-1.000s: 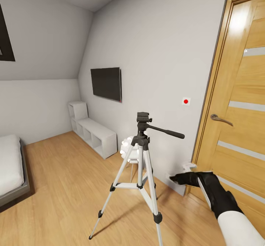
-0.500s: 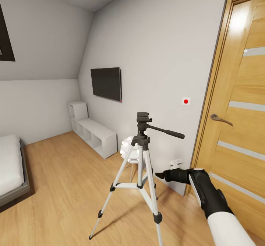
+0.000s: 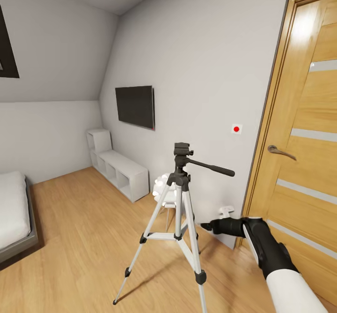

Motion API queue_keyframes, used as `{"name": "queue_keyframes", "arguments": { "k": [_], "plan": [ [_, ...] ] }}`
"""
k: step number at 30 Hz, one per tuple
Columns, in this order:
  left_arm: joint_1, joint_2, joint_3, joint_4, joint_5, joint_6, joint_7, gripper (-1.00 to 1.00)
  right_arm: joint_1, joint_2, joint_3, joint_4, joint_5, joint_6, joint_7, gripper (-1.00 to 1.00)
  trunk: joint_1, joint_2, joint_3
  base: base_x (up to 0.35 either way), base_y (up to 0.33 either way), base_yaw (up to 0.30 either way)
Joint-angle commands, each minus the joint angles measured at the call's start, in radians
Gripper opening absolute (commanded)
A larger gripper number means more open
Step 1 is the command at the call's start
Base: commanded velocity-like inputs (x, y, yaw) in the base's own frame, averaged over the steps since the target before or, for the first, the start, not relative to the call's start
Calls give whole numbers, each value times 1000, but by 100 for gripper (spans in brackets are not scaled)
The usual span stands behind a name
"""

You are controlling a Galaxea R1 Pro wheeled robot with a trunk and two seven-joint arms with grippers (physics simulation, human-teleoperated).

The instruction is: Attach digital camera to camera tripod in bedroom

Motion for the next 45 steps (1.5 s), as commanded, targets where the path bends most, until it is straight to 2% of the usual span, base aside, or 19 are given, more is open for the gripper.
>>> {"name": "queue_keyframes", "arguments": {
  "k": [1,8,13,45],
  "plan": [
    [-2,0,-8,-1,6,-1,3,-100,-1,-5,-3,-2,11,8,15,100,0,-1,-1,0,0,0],
    [-6,0,-4,0,5,-1,3,-100,-1,-13,-3,-3,12,45,27,100,0,-1,-1,0,0,0],
    [-6,0,-4,0,5,-1,4,-100,-1,-14,-3,-2,13,43,27,100,0,-1,-1,0,0,0],
    [-7,3,-4,0,6,-1,5,-100,-1,-14,-3,-2,10,38,22,100,-123,223,99,0,0,0]
  ]
}}
